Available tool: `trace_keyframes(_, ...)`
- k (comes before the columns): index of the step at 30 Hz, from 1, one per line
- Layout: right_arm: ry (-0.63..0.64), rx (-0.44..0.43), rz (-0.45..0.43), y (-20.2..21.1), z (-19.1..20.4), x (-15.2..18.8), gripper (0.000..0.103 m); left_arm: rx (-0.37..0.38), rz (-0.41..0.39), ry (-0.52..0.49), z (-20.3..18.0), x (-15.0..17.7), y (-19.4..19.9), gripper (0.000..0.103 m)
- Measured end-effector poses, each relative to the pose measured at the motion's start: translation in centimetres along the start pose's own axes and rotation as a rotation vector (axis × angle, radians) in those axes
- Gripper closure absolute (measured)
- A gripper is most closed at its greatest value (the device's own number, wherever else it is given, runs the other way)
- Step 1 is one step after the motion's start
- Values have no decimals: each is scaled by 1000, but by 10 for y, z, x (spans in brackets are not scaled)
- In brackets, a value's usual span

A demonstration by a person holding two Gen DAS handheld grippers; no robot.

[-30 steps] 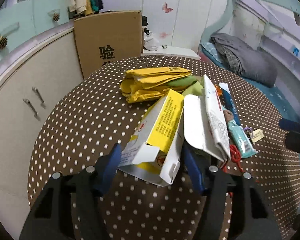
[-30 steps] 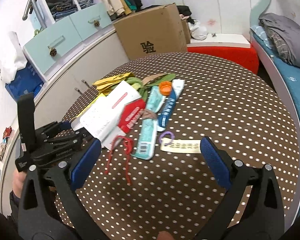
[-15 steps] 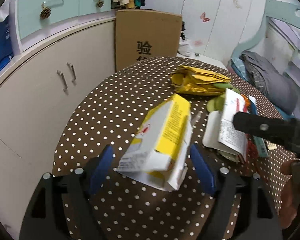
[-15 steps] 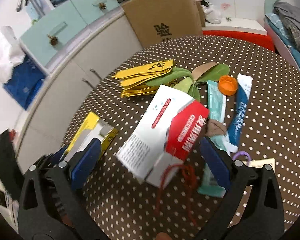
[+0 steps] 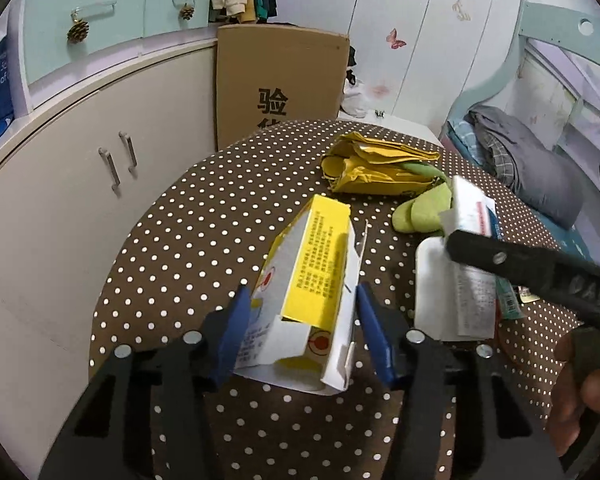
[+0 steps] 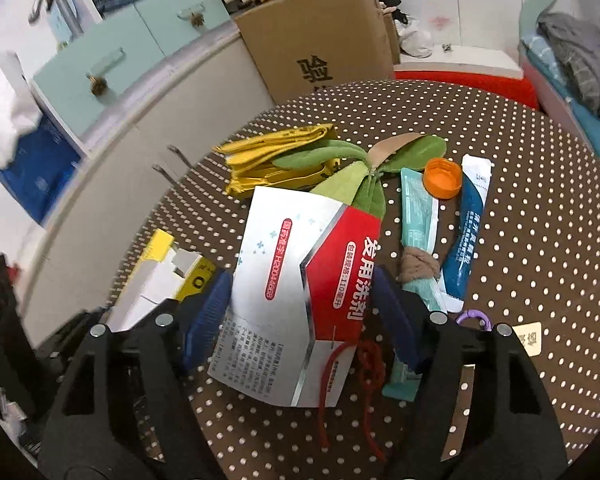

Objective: Collect trash
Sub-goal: 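Grasp the yellow-and-white box with the left tool, then grasp the red-and-white medicine box with the right tool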

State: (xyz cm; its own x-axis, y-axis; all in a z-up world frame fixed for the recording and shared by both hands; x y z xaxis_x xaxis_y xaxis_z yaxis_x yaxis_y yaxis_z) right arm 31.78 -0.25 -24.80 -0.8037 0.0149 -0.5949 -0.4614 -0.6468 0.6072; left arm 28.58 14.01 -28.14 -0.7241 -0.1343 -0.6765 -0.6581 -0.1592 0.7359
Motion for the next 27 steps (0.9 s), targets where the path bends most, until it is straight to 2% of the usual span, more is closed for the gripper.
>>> trace_keyframes(6,-9,-100,-73,32,8,-11,36,7,-9,13,-2,3,10,56)
trace_keyframes(7,-9,-115,-81,37,10,-13,39,9,-10,17,-3,3,12,57)
trace_keyframes(8,-7,-129,-85,41,12,-14,59,11,-12,20,-3,3,14,58)
trace_keyframes(9,-4,-133,-94,46,13,-16,64,13,-18,23,-4,2,17,58)
trace_keyframes(14,3,-127,-91,55,4,-17,64,21,-23,20,-12,2,24,58)
trace_keyframes(16,12,-105,-73,51,0,-15,64,23,-21,25,-14,2,25,58)
trace_keyframes(17,17,-86,-75,51,-3,-14,59,22,-22,27,-14,2,26,58)
trace_keyframes(18,19,-69,-82,51,-6,-14,49,22,-25,31,-14,2,28,58)
trace_keyframes(22,34,14,-107,53,-23,-16,38,27,-32,38,-15,2,30,58)
trace_keyframes(24,46,52,-80,44,-31,-19,32,27,-34,38,-14,2,30,58)
trace_keyframes(27,60,79,-49,26,-33,-24,32,30,-31,46,-13,2,28,58)
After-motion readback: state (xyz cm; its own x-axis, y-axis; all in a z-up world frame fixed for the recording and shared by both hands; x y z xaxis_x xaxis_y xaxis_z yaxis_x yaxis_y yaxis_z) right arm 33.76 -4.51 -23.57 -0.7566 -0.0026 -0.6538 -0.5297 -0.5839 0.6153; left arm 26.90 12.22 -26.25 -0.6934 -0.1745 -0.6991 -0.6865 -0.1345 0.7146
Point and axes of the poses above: each gripper's, at about its wrist camera, not at the fingertips, and y roughly against the way its jaws point, z to its left, x to its underside, the point moved 10 cm from there along -y, roughly the way its jaws point, and after that the axes turned 12 degrees about -x, right-handed, at the moved point
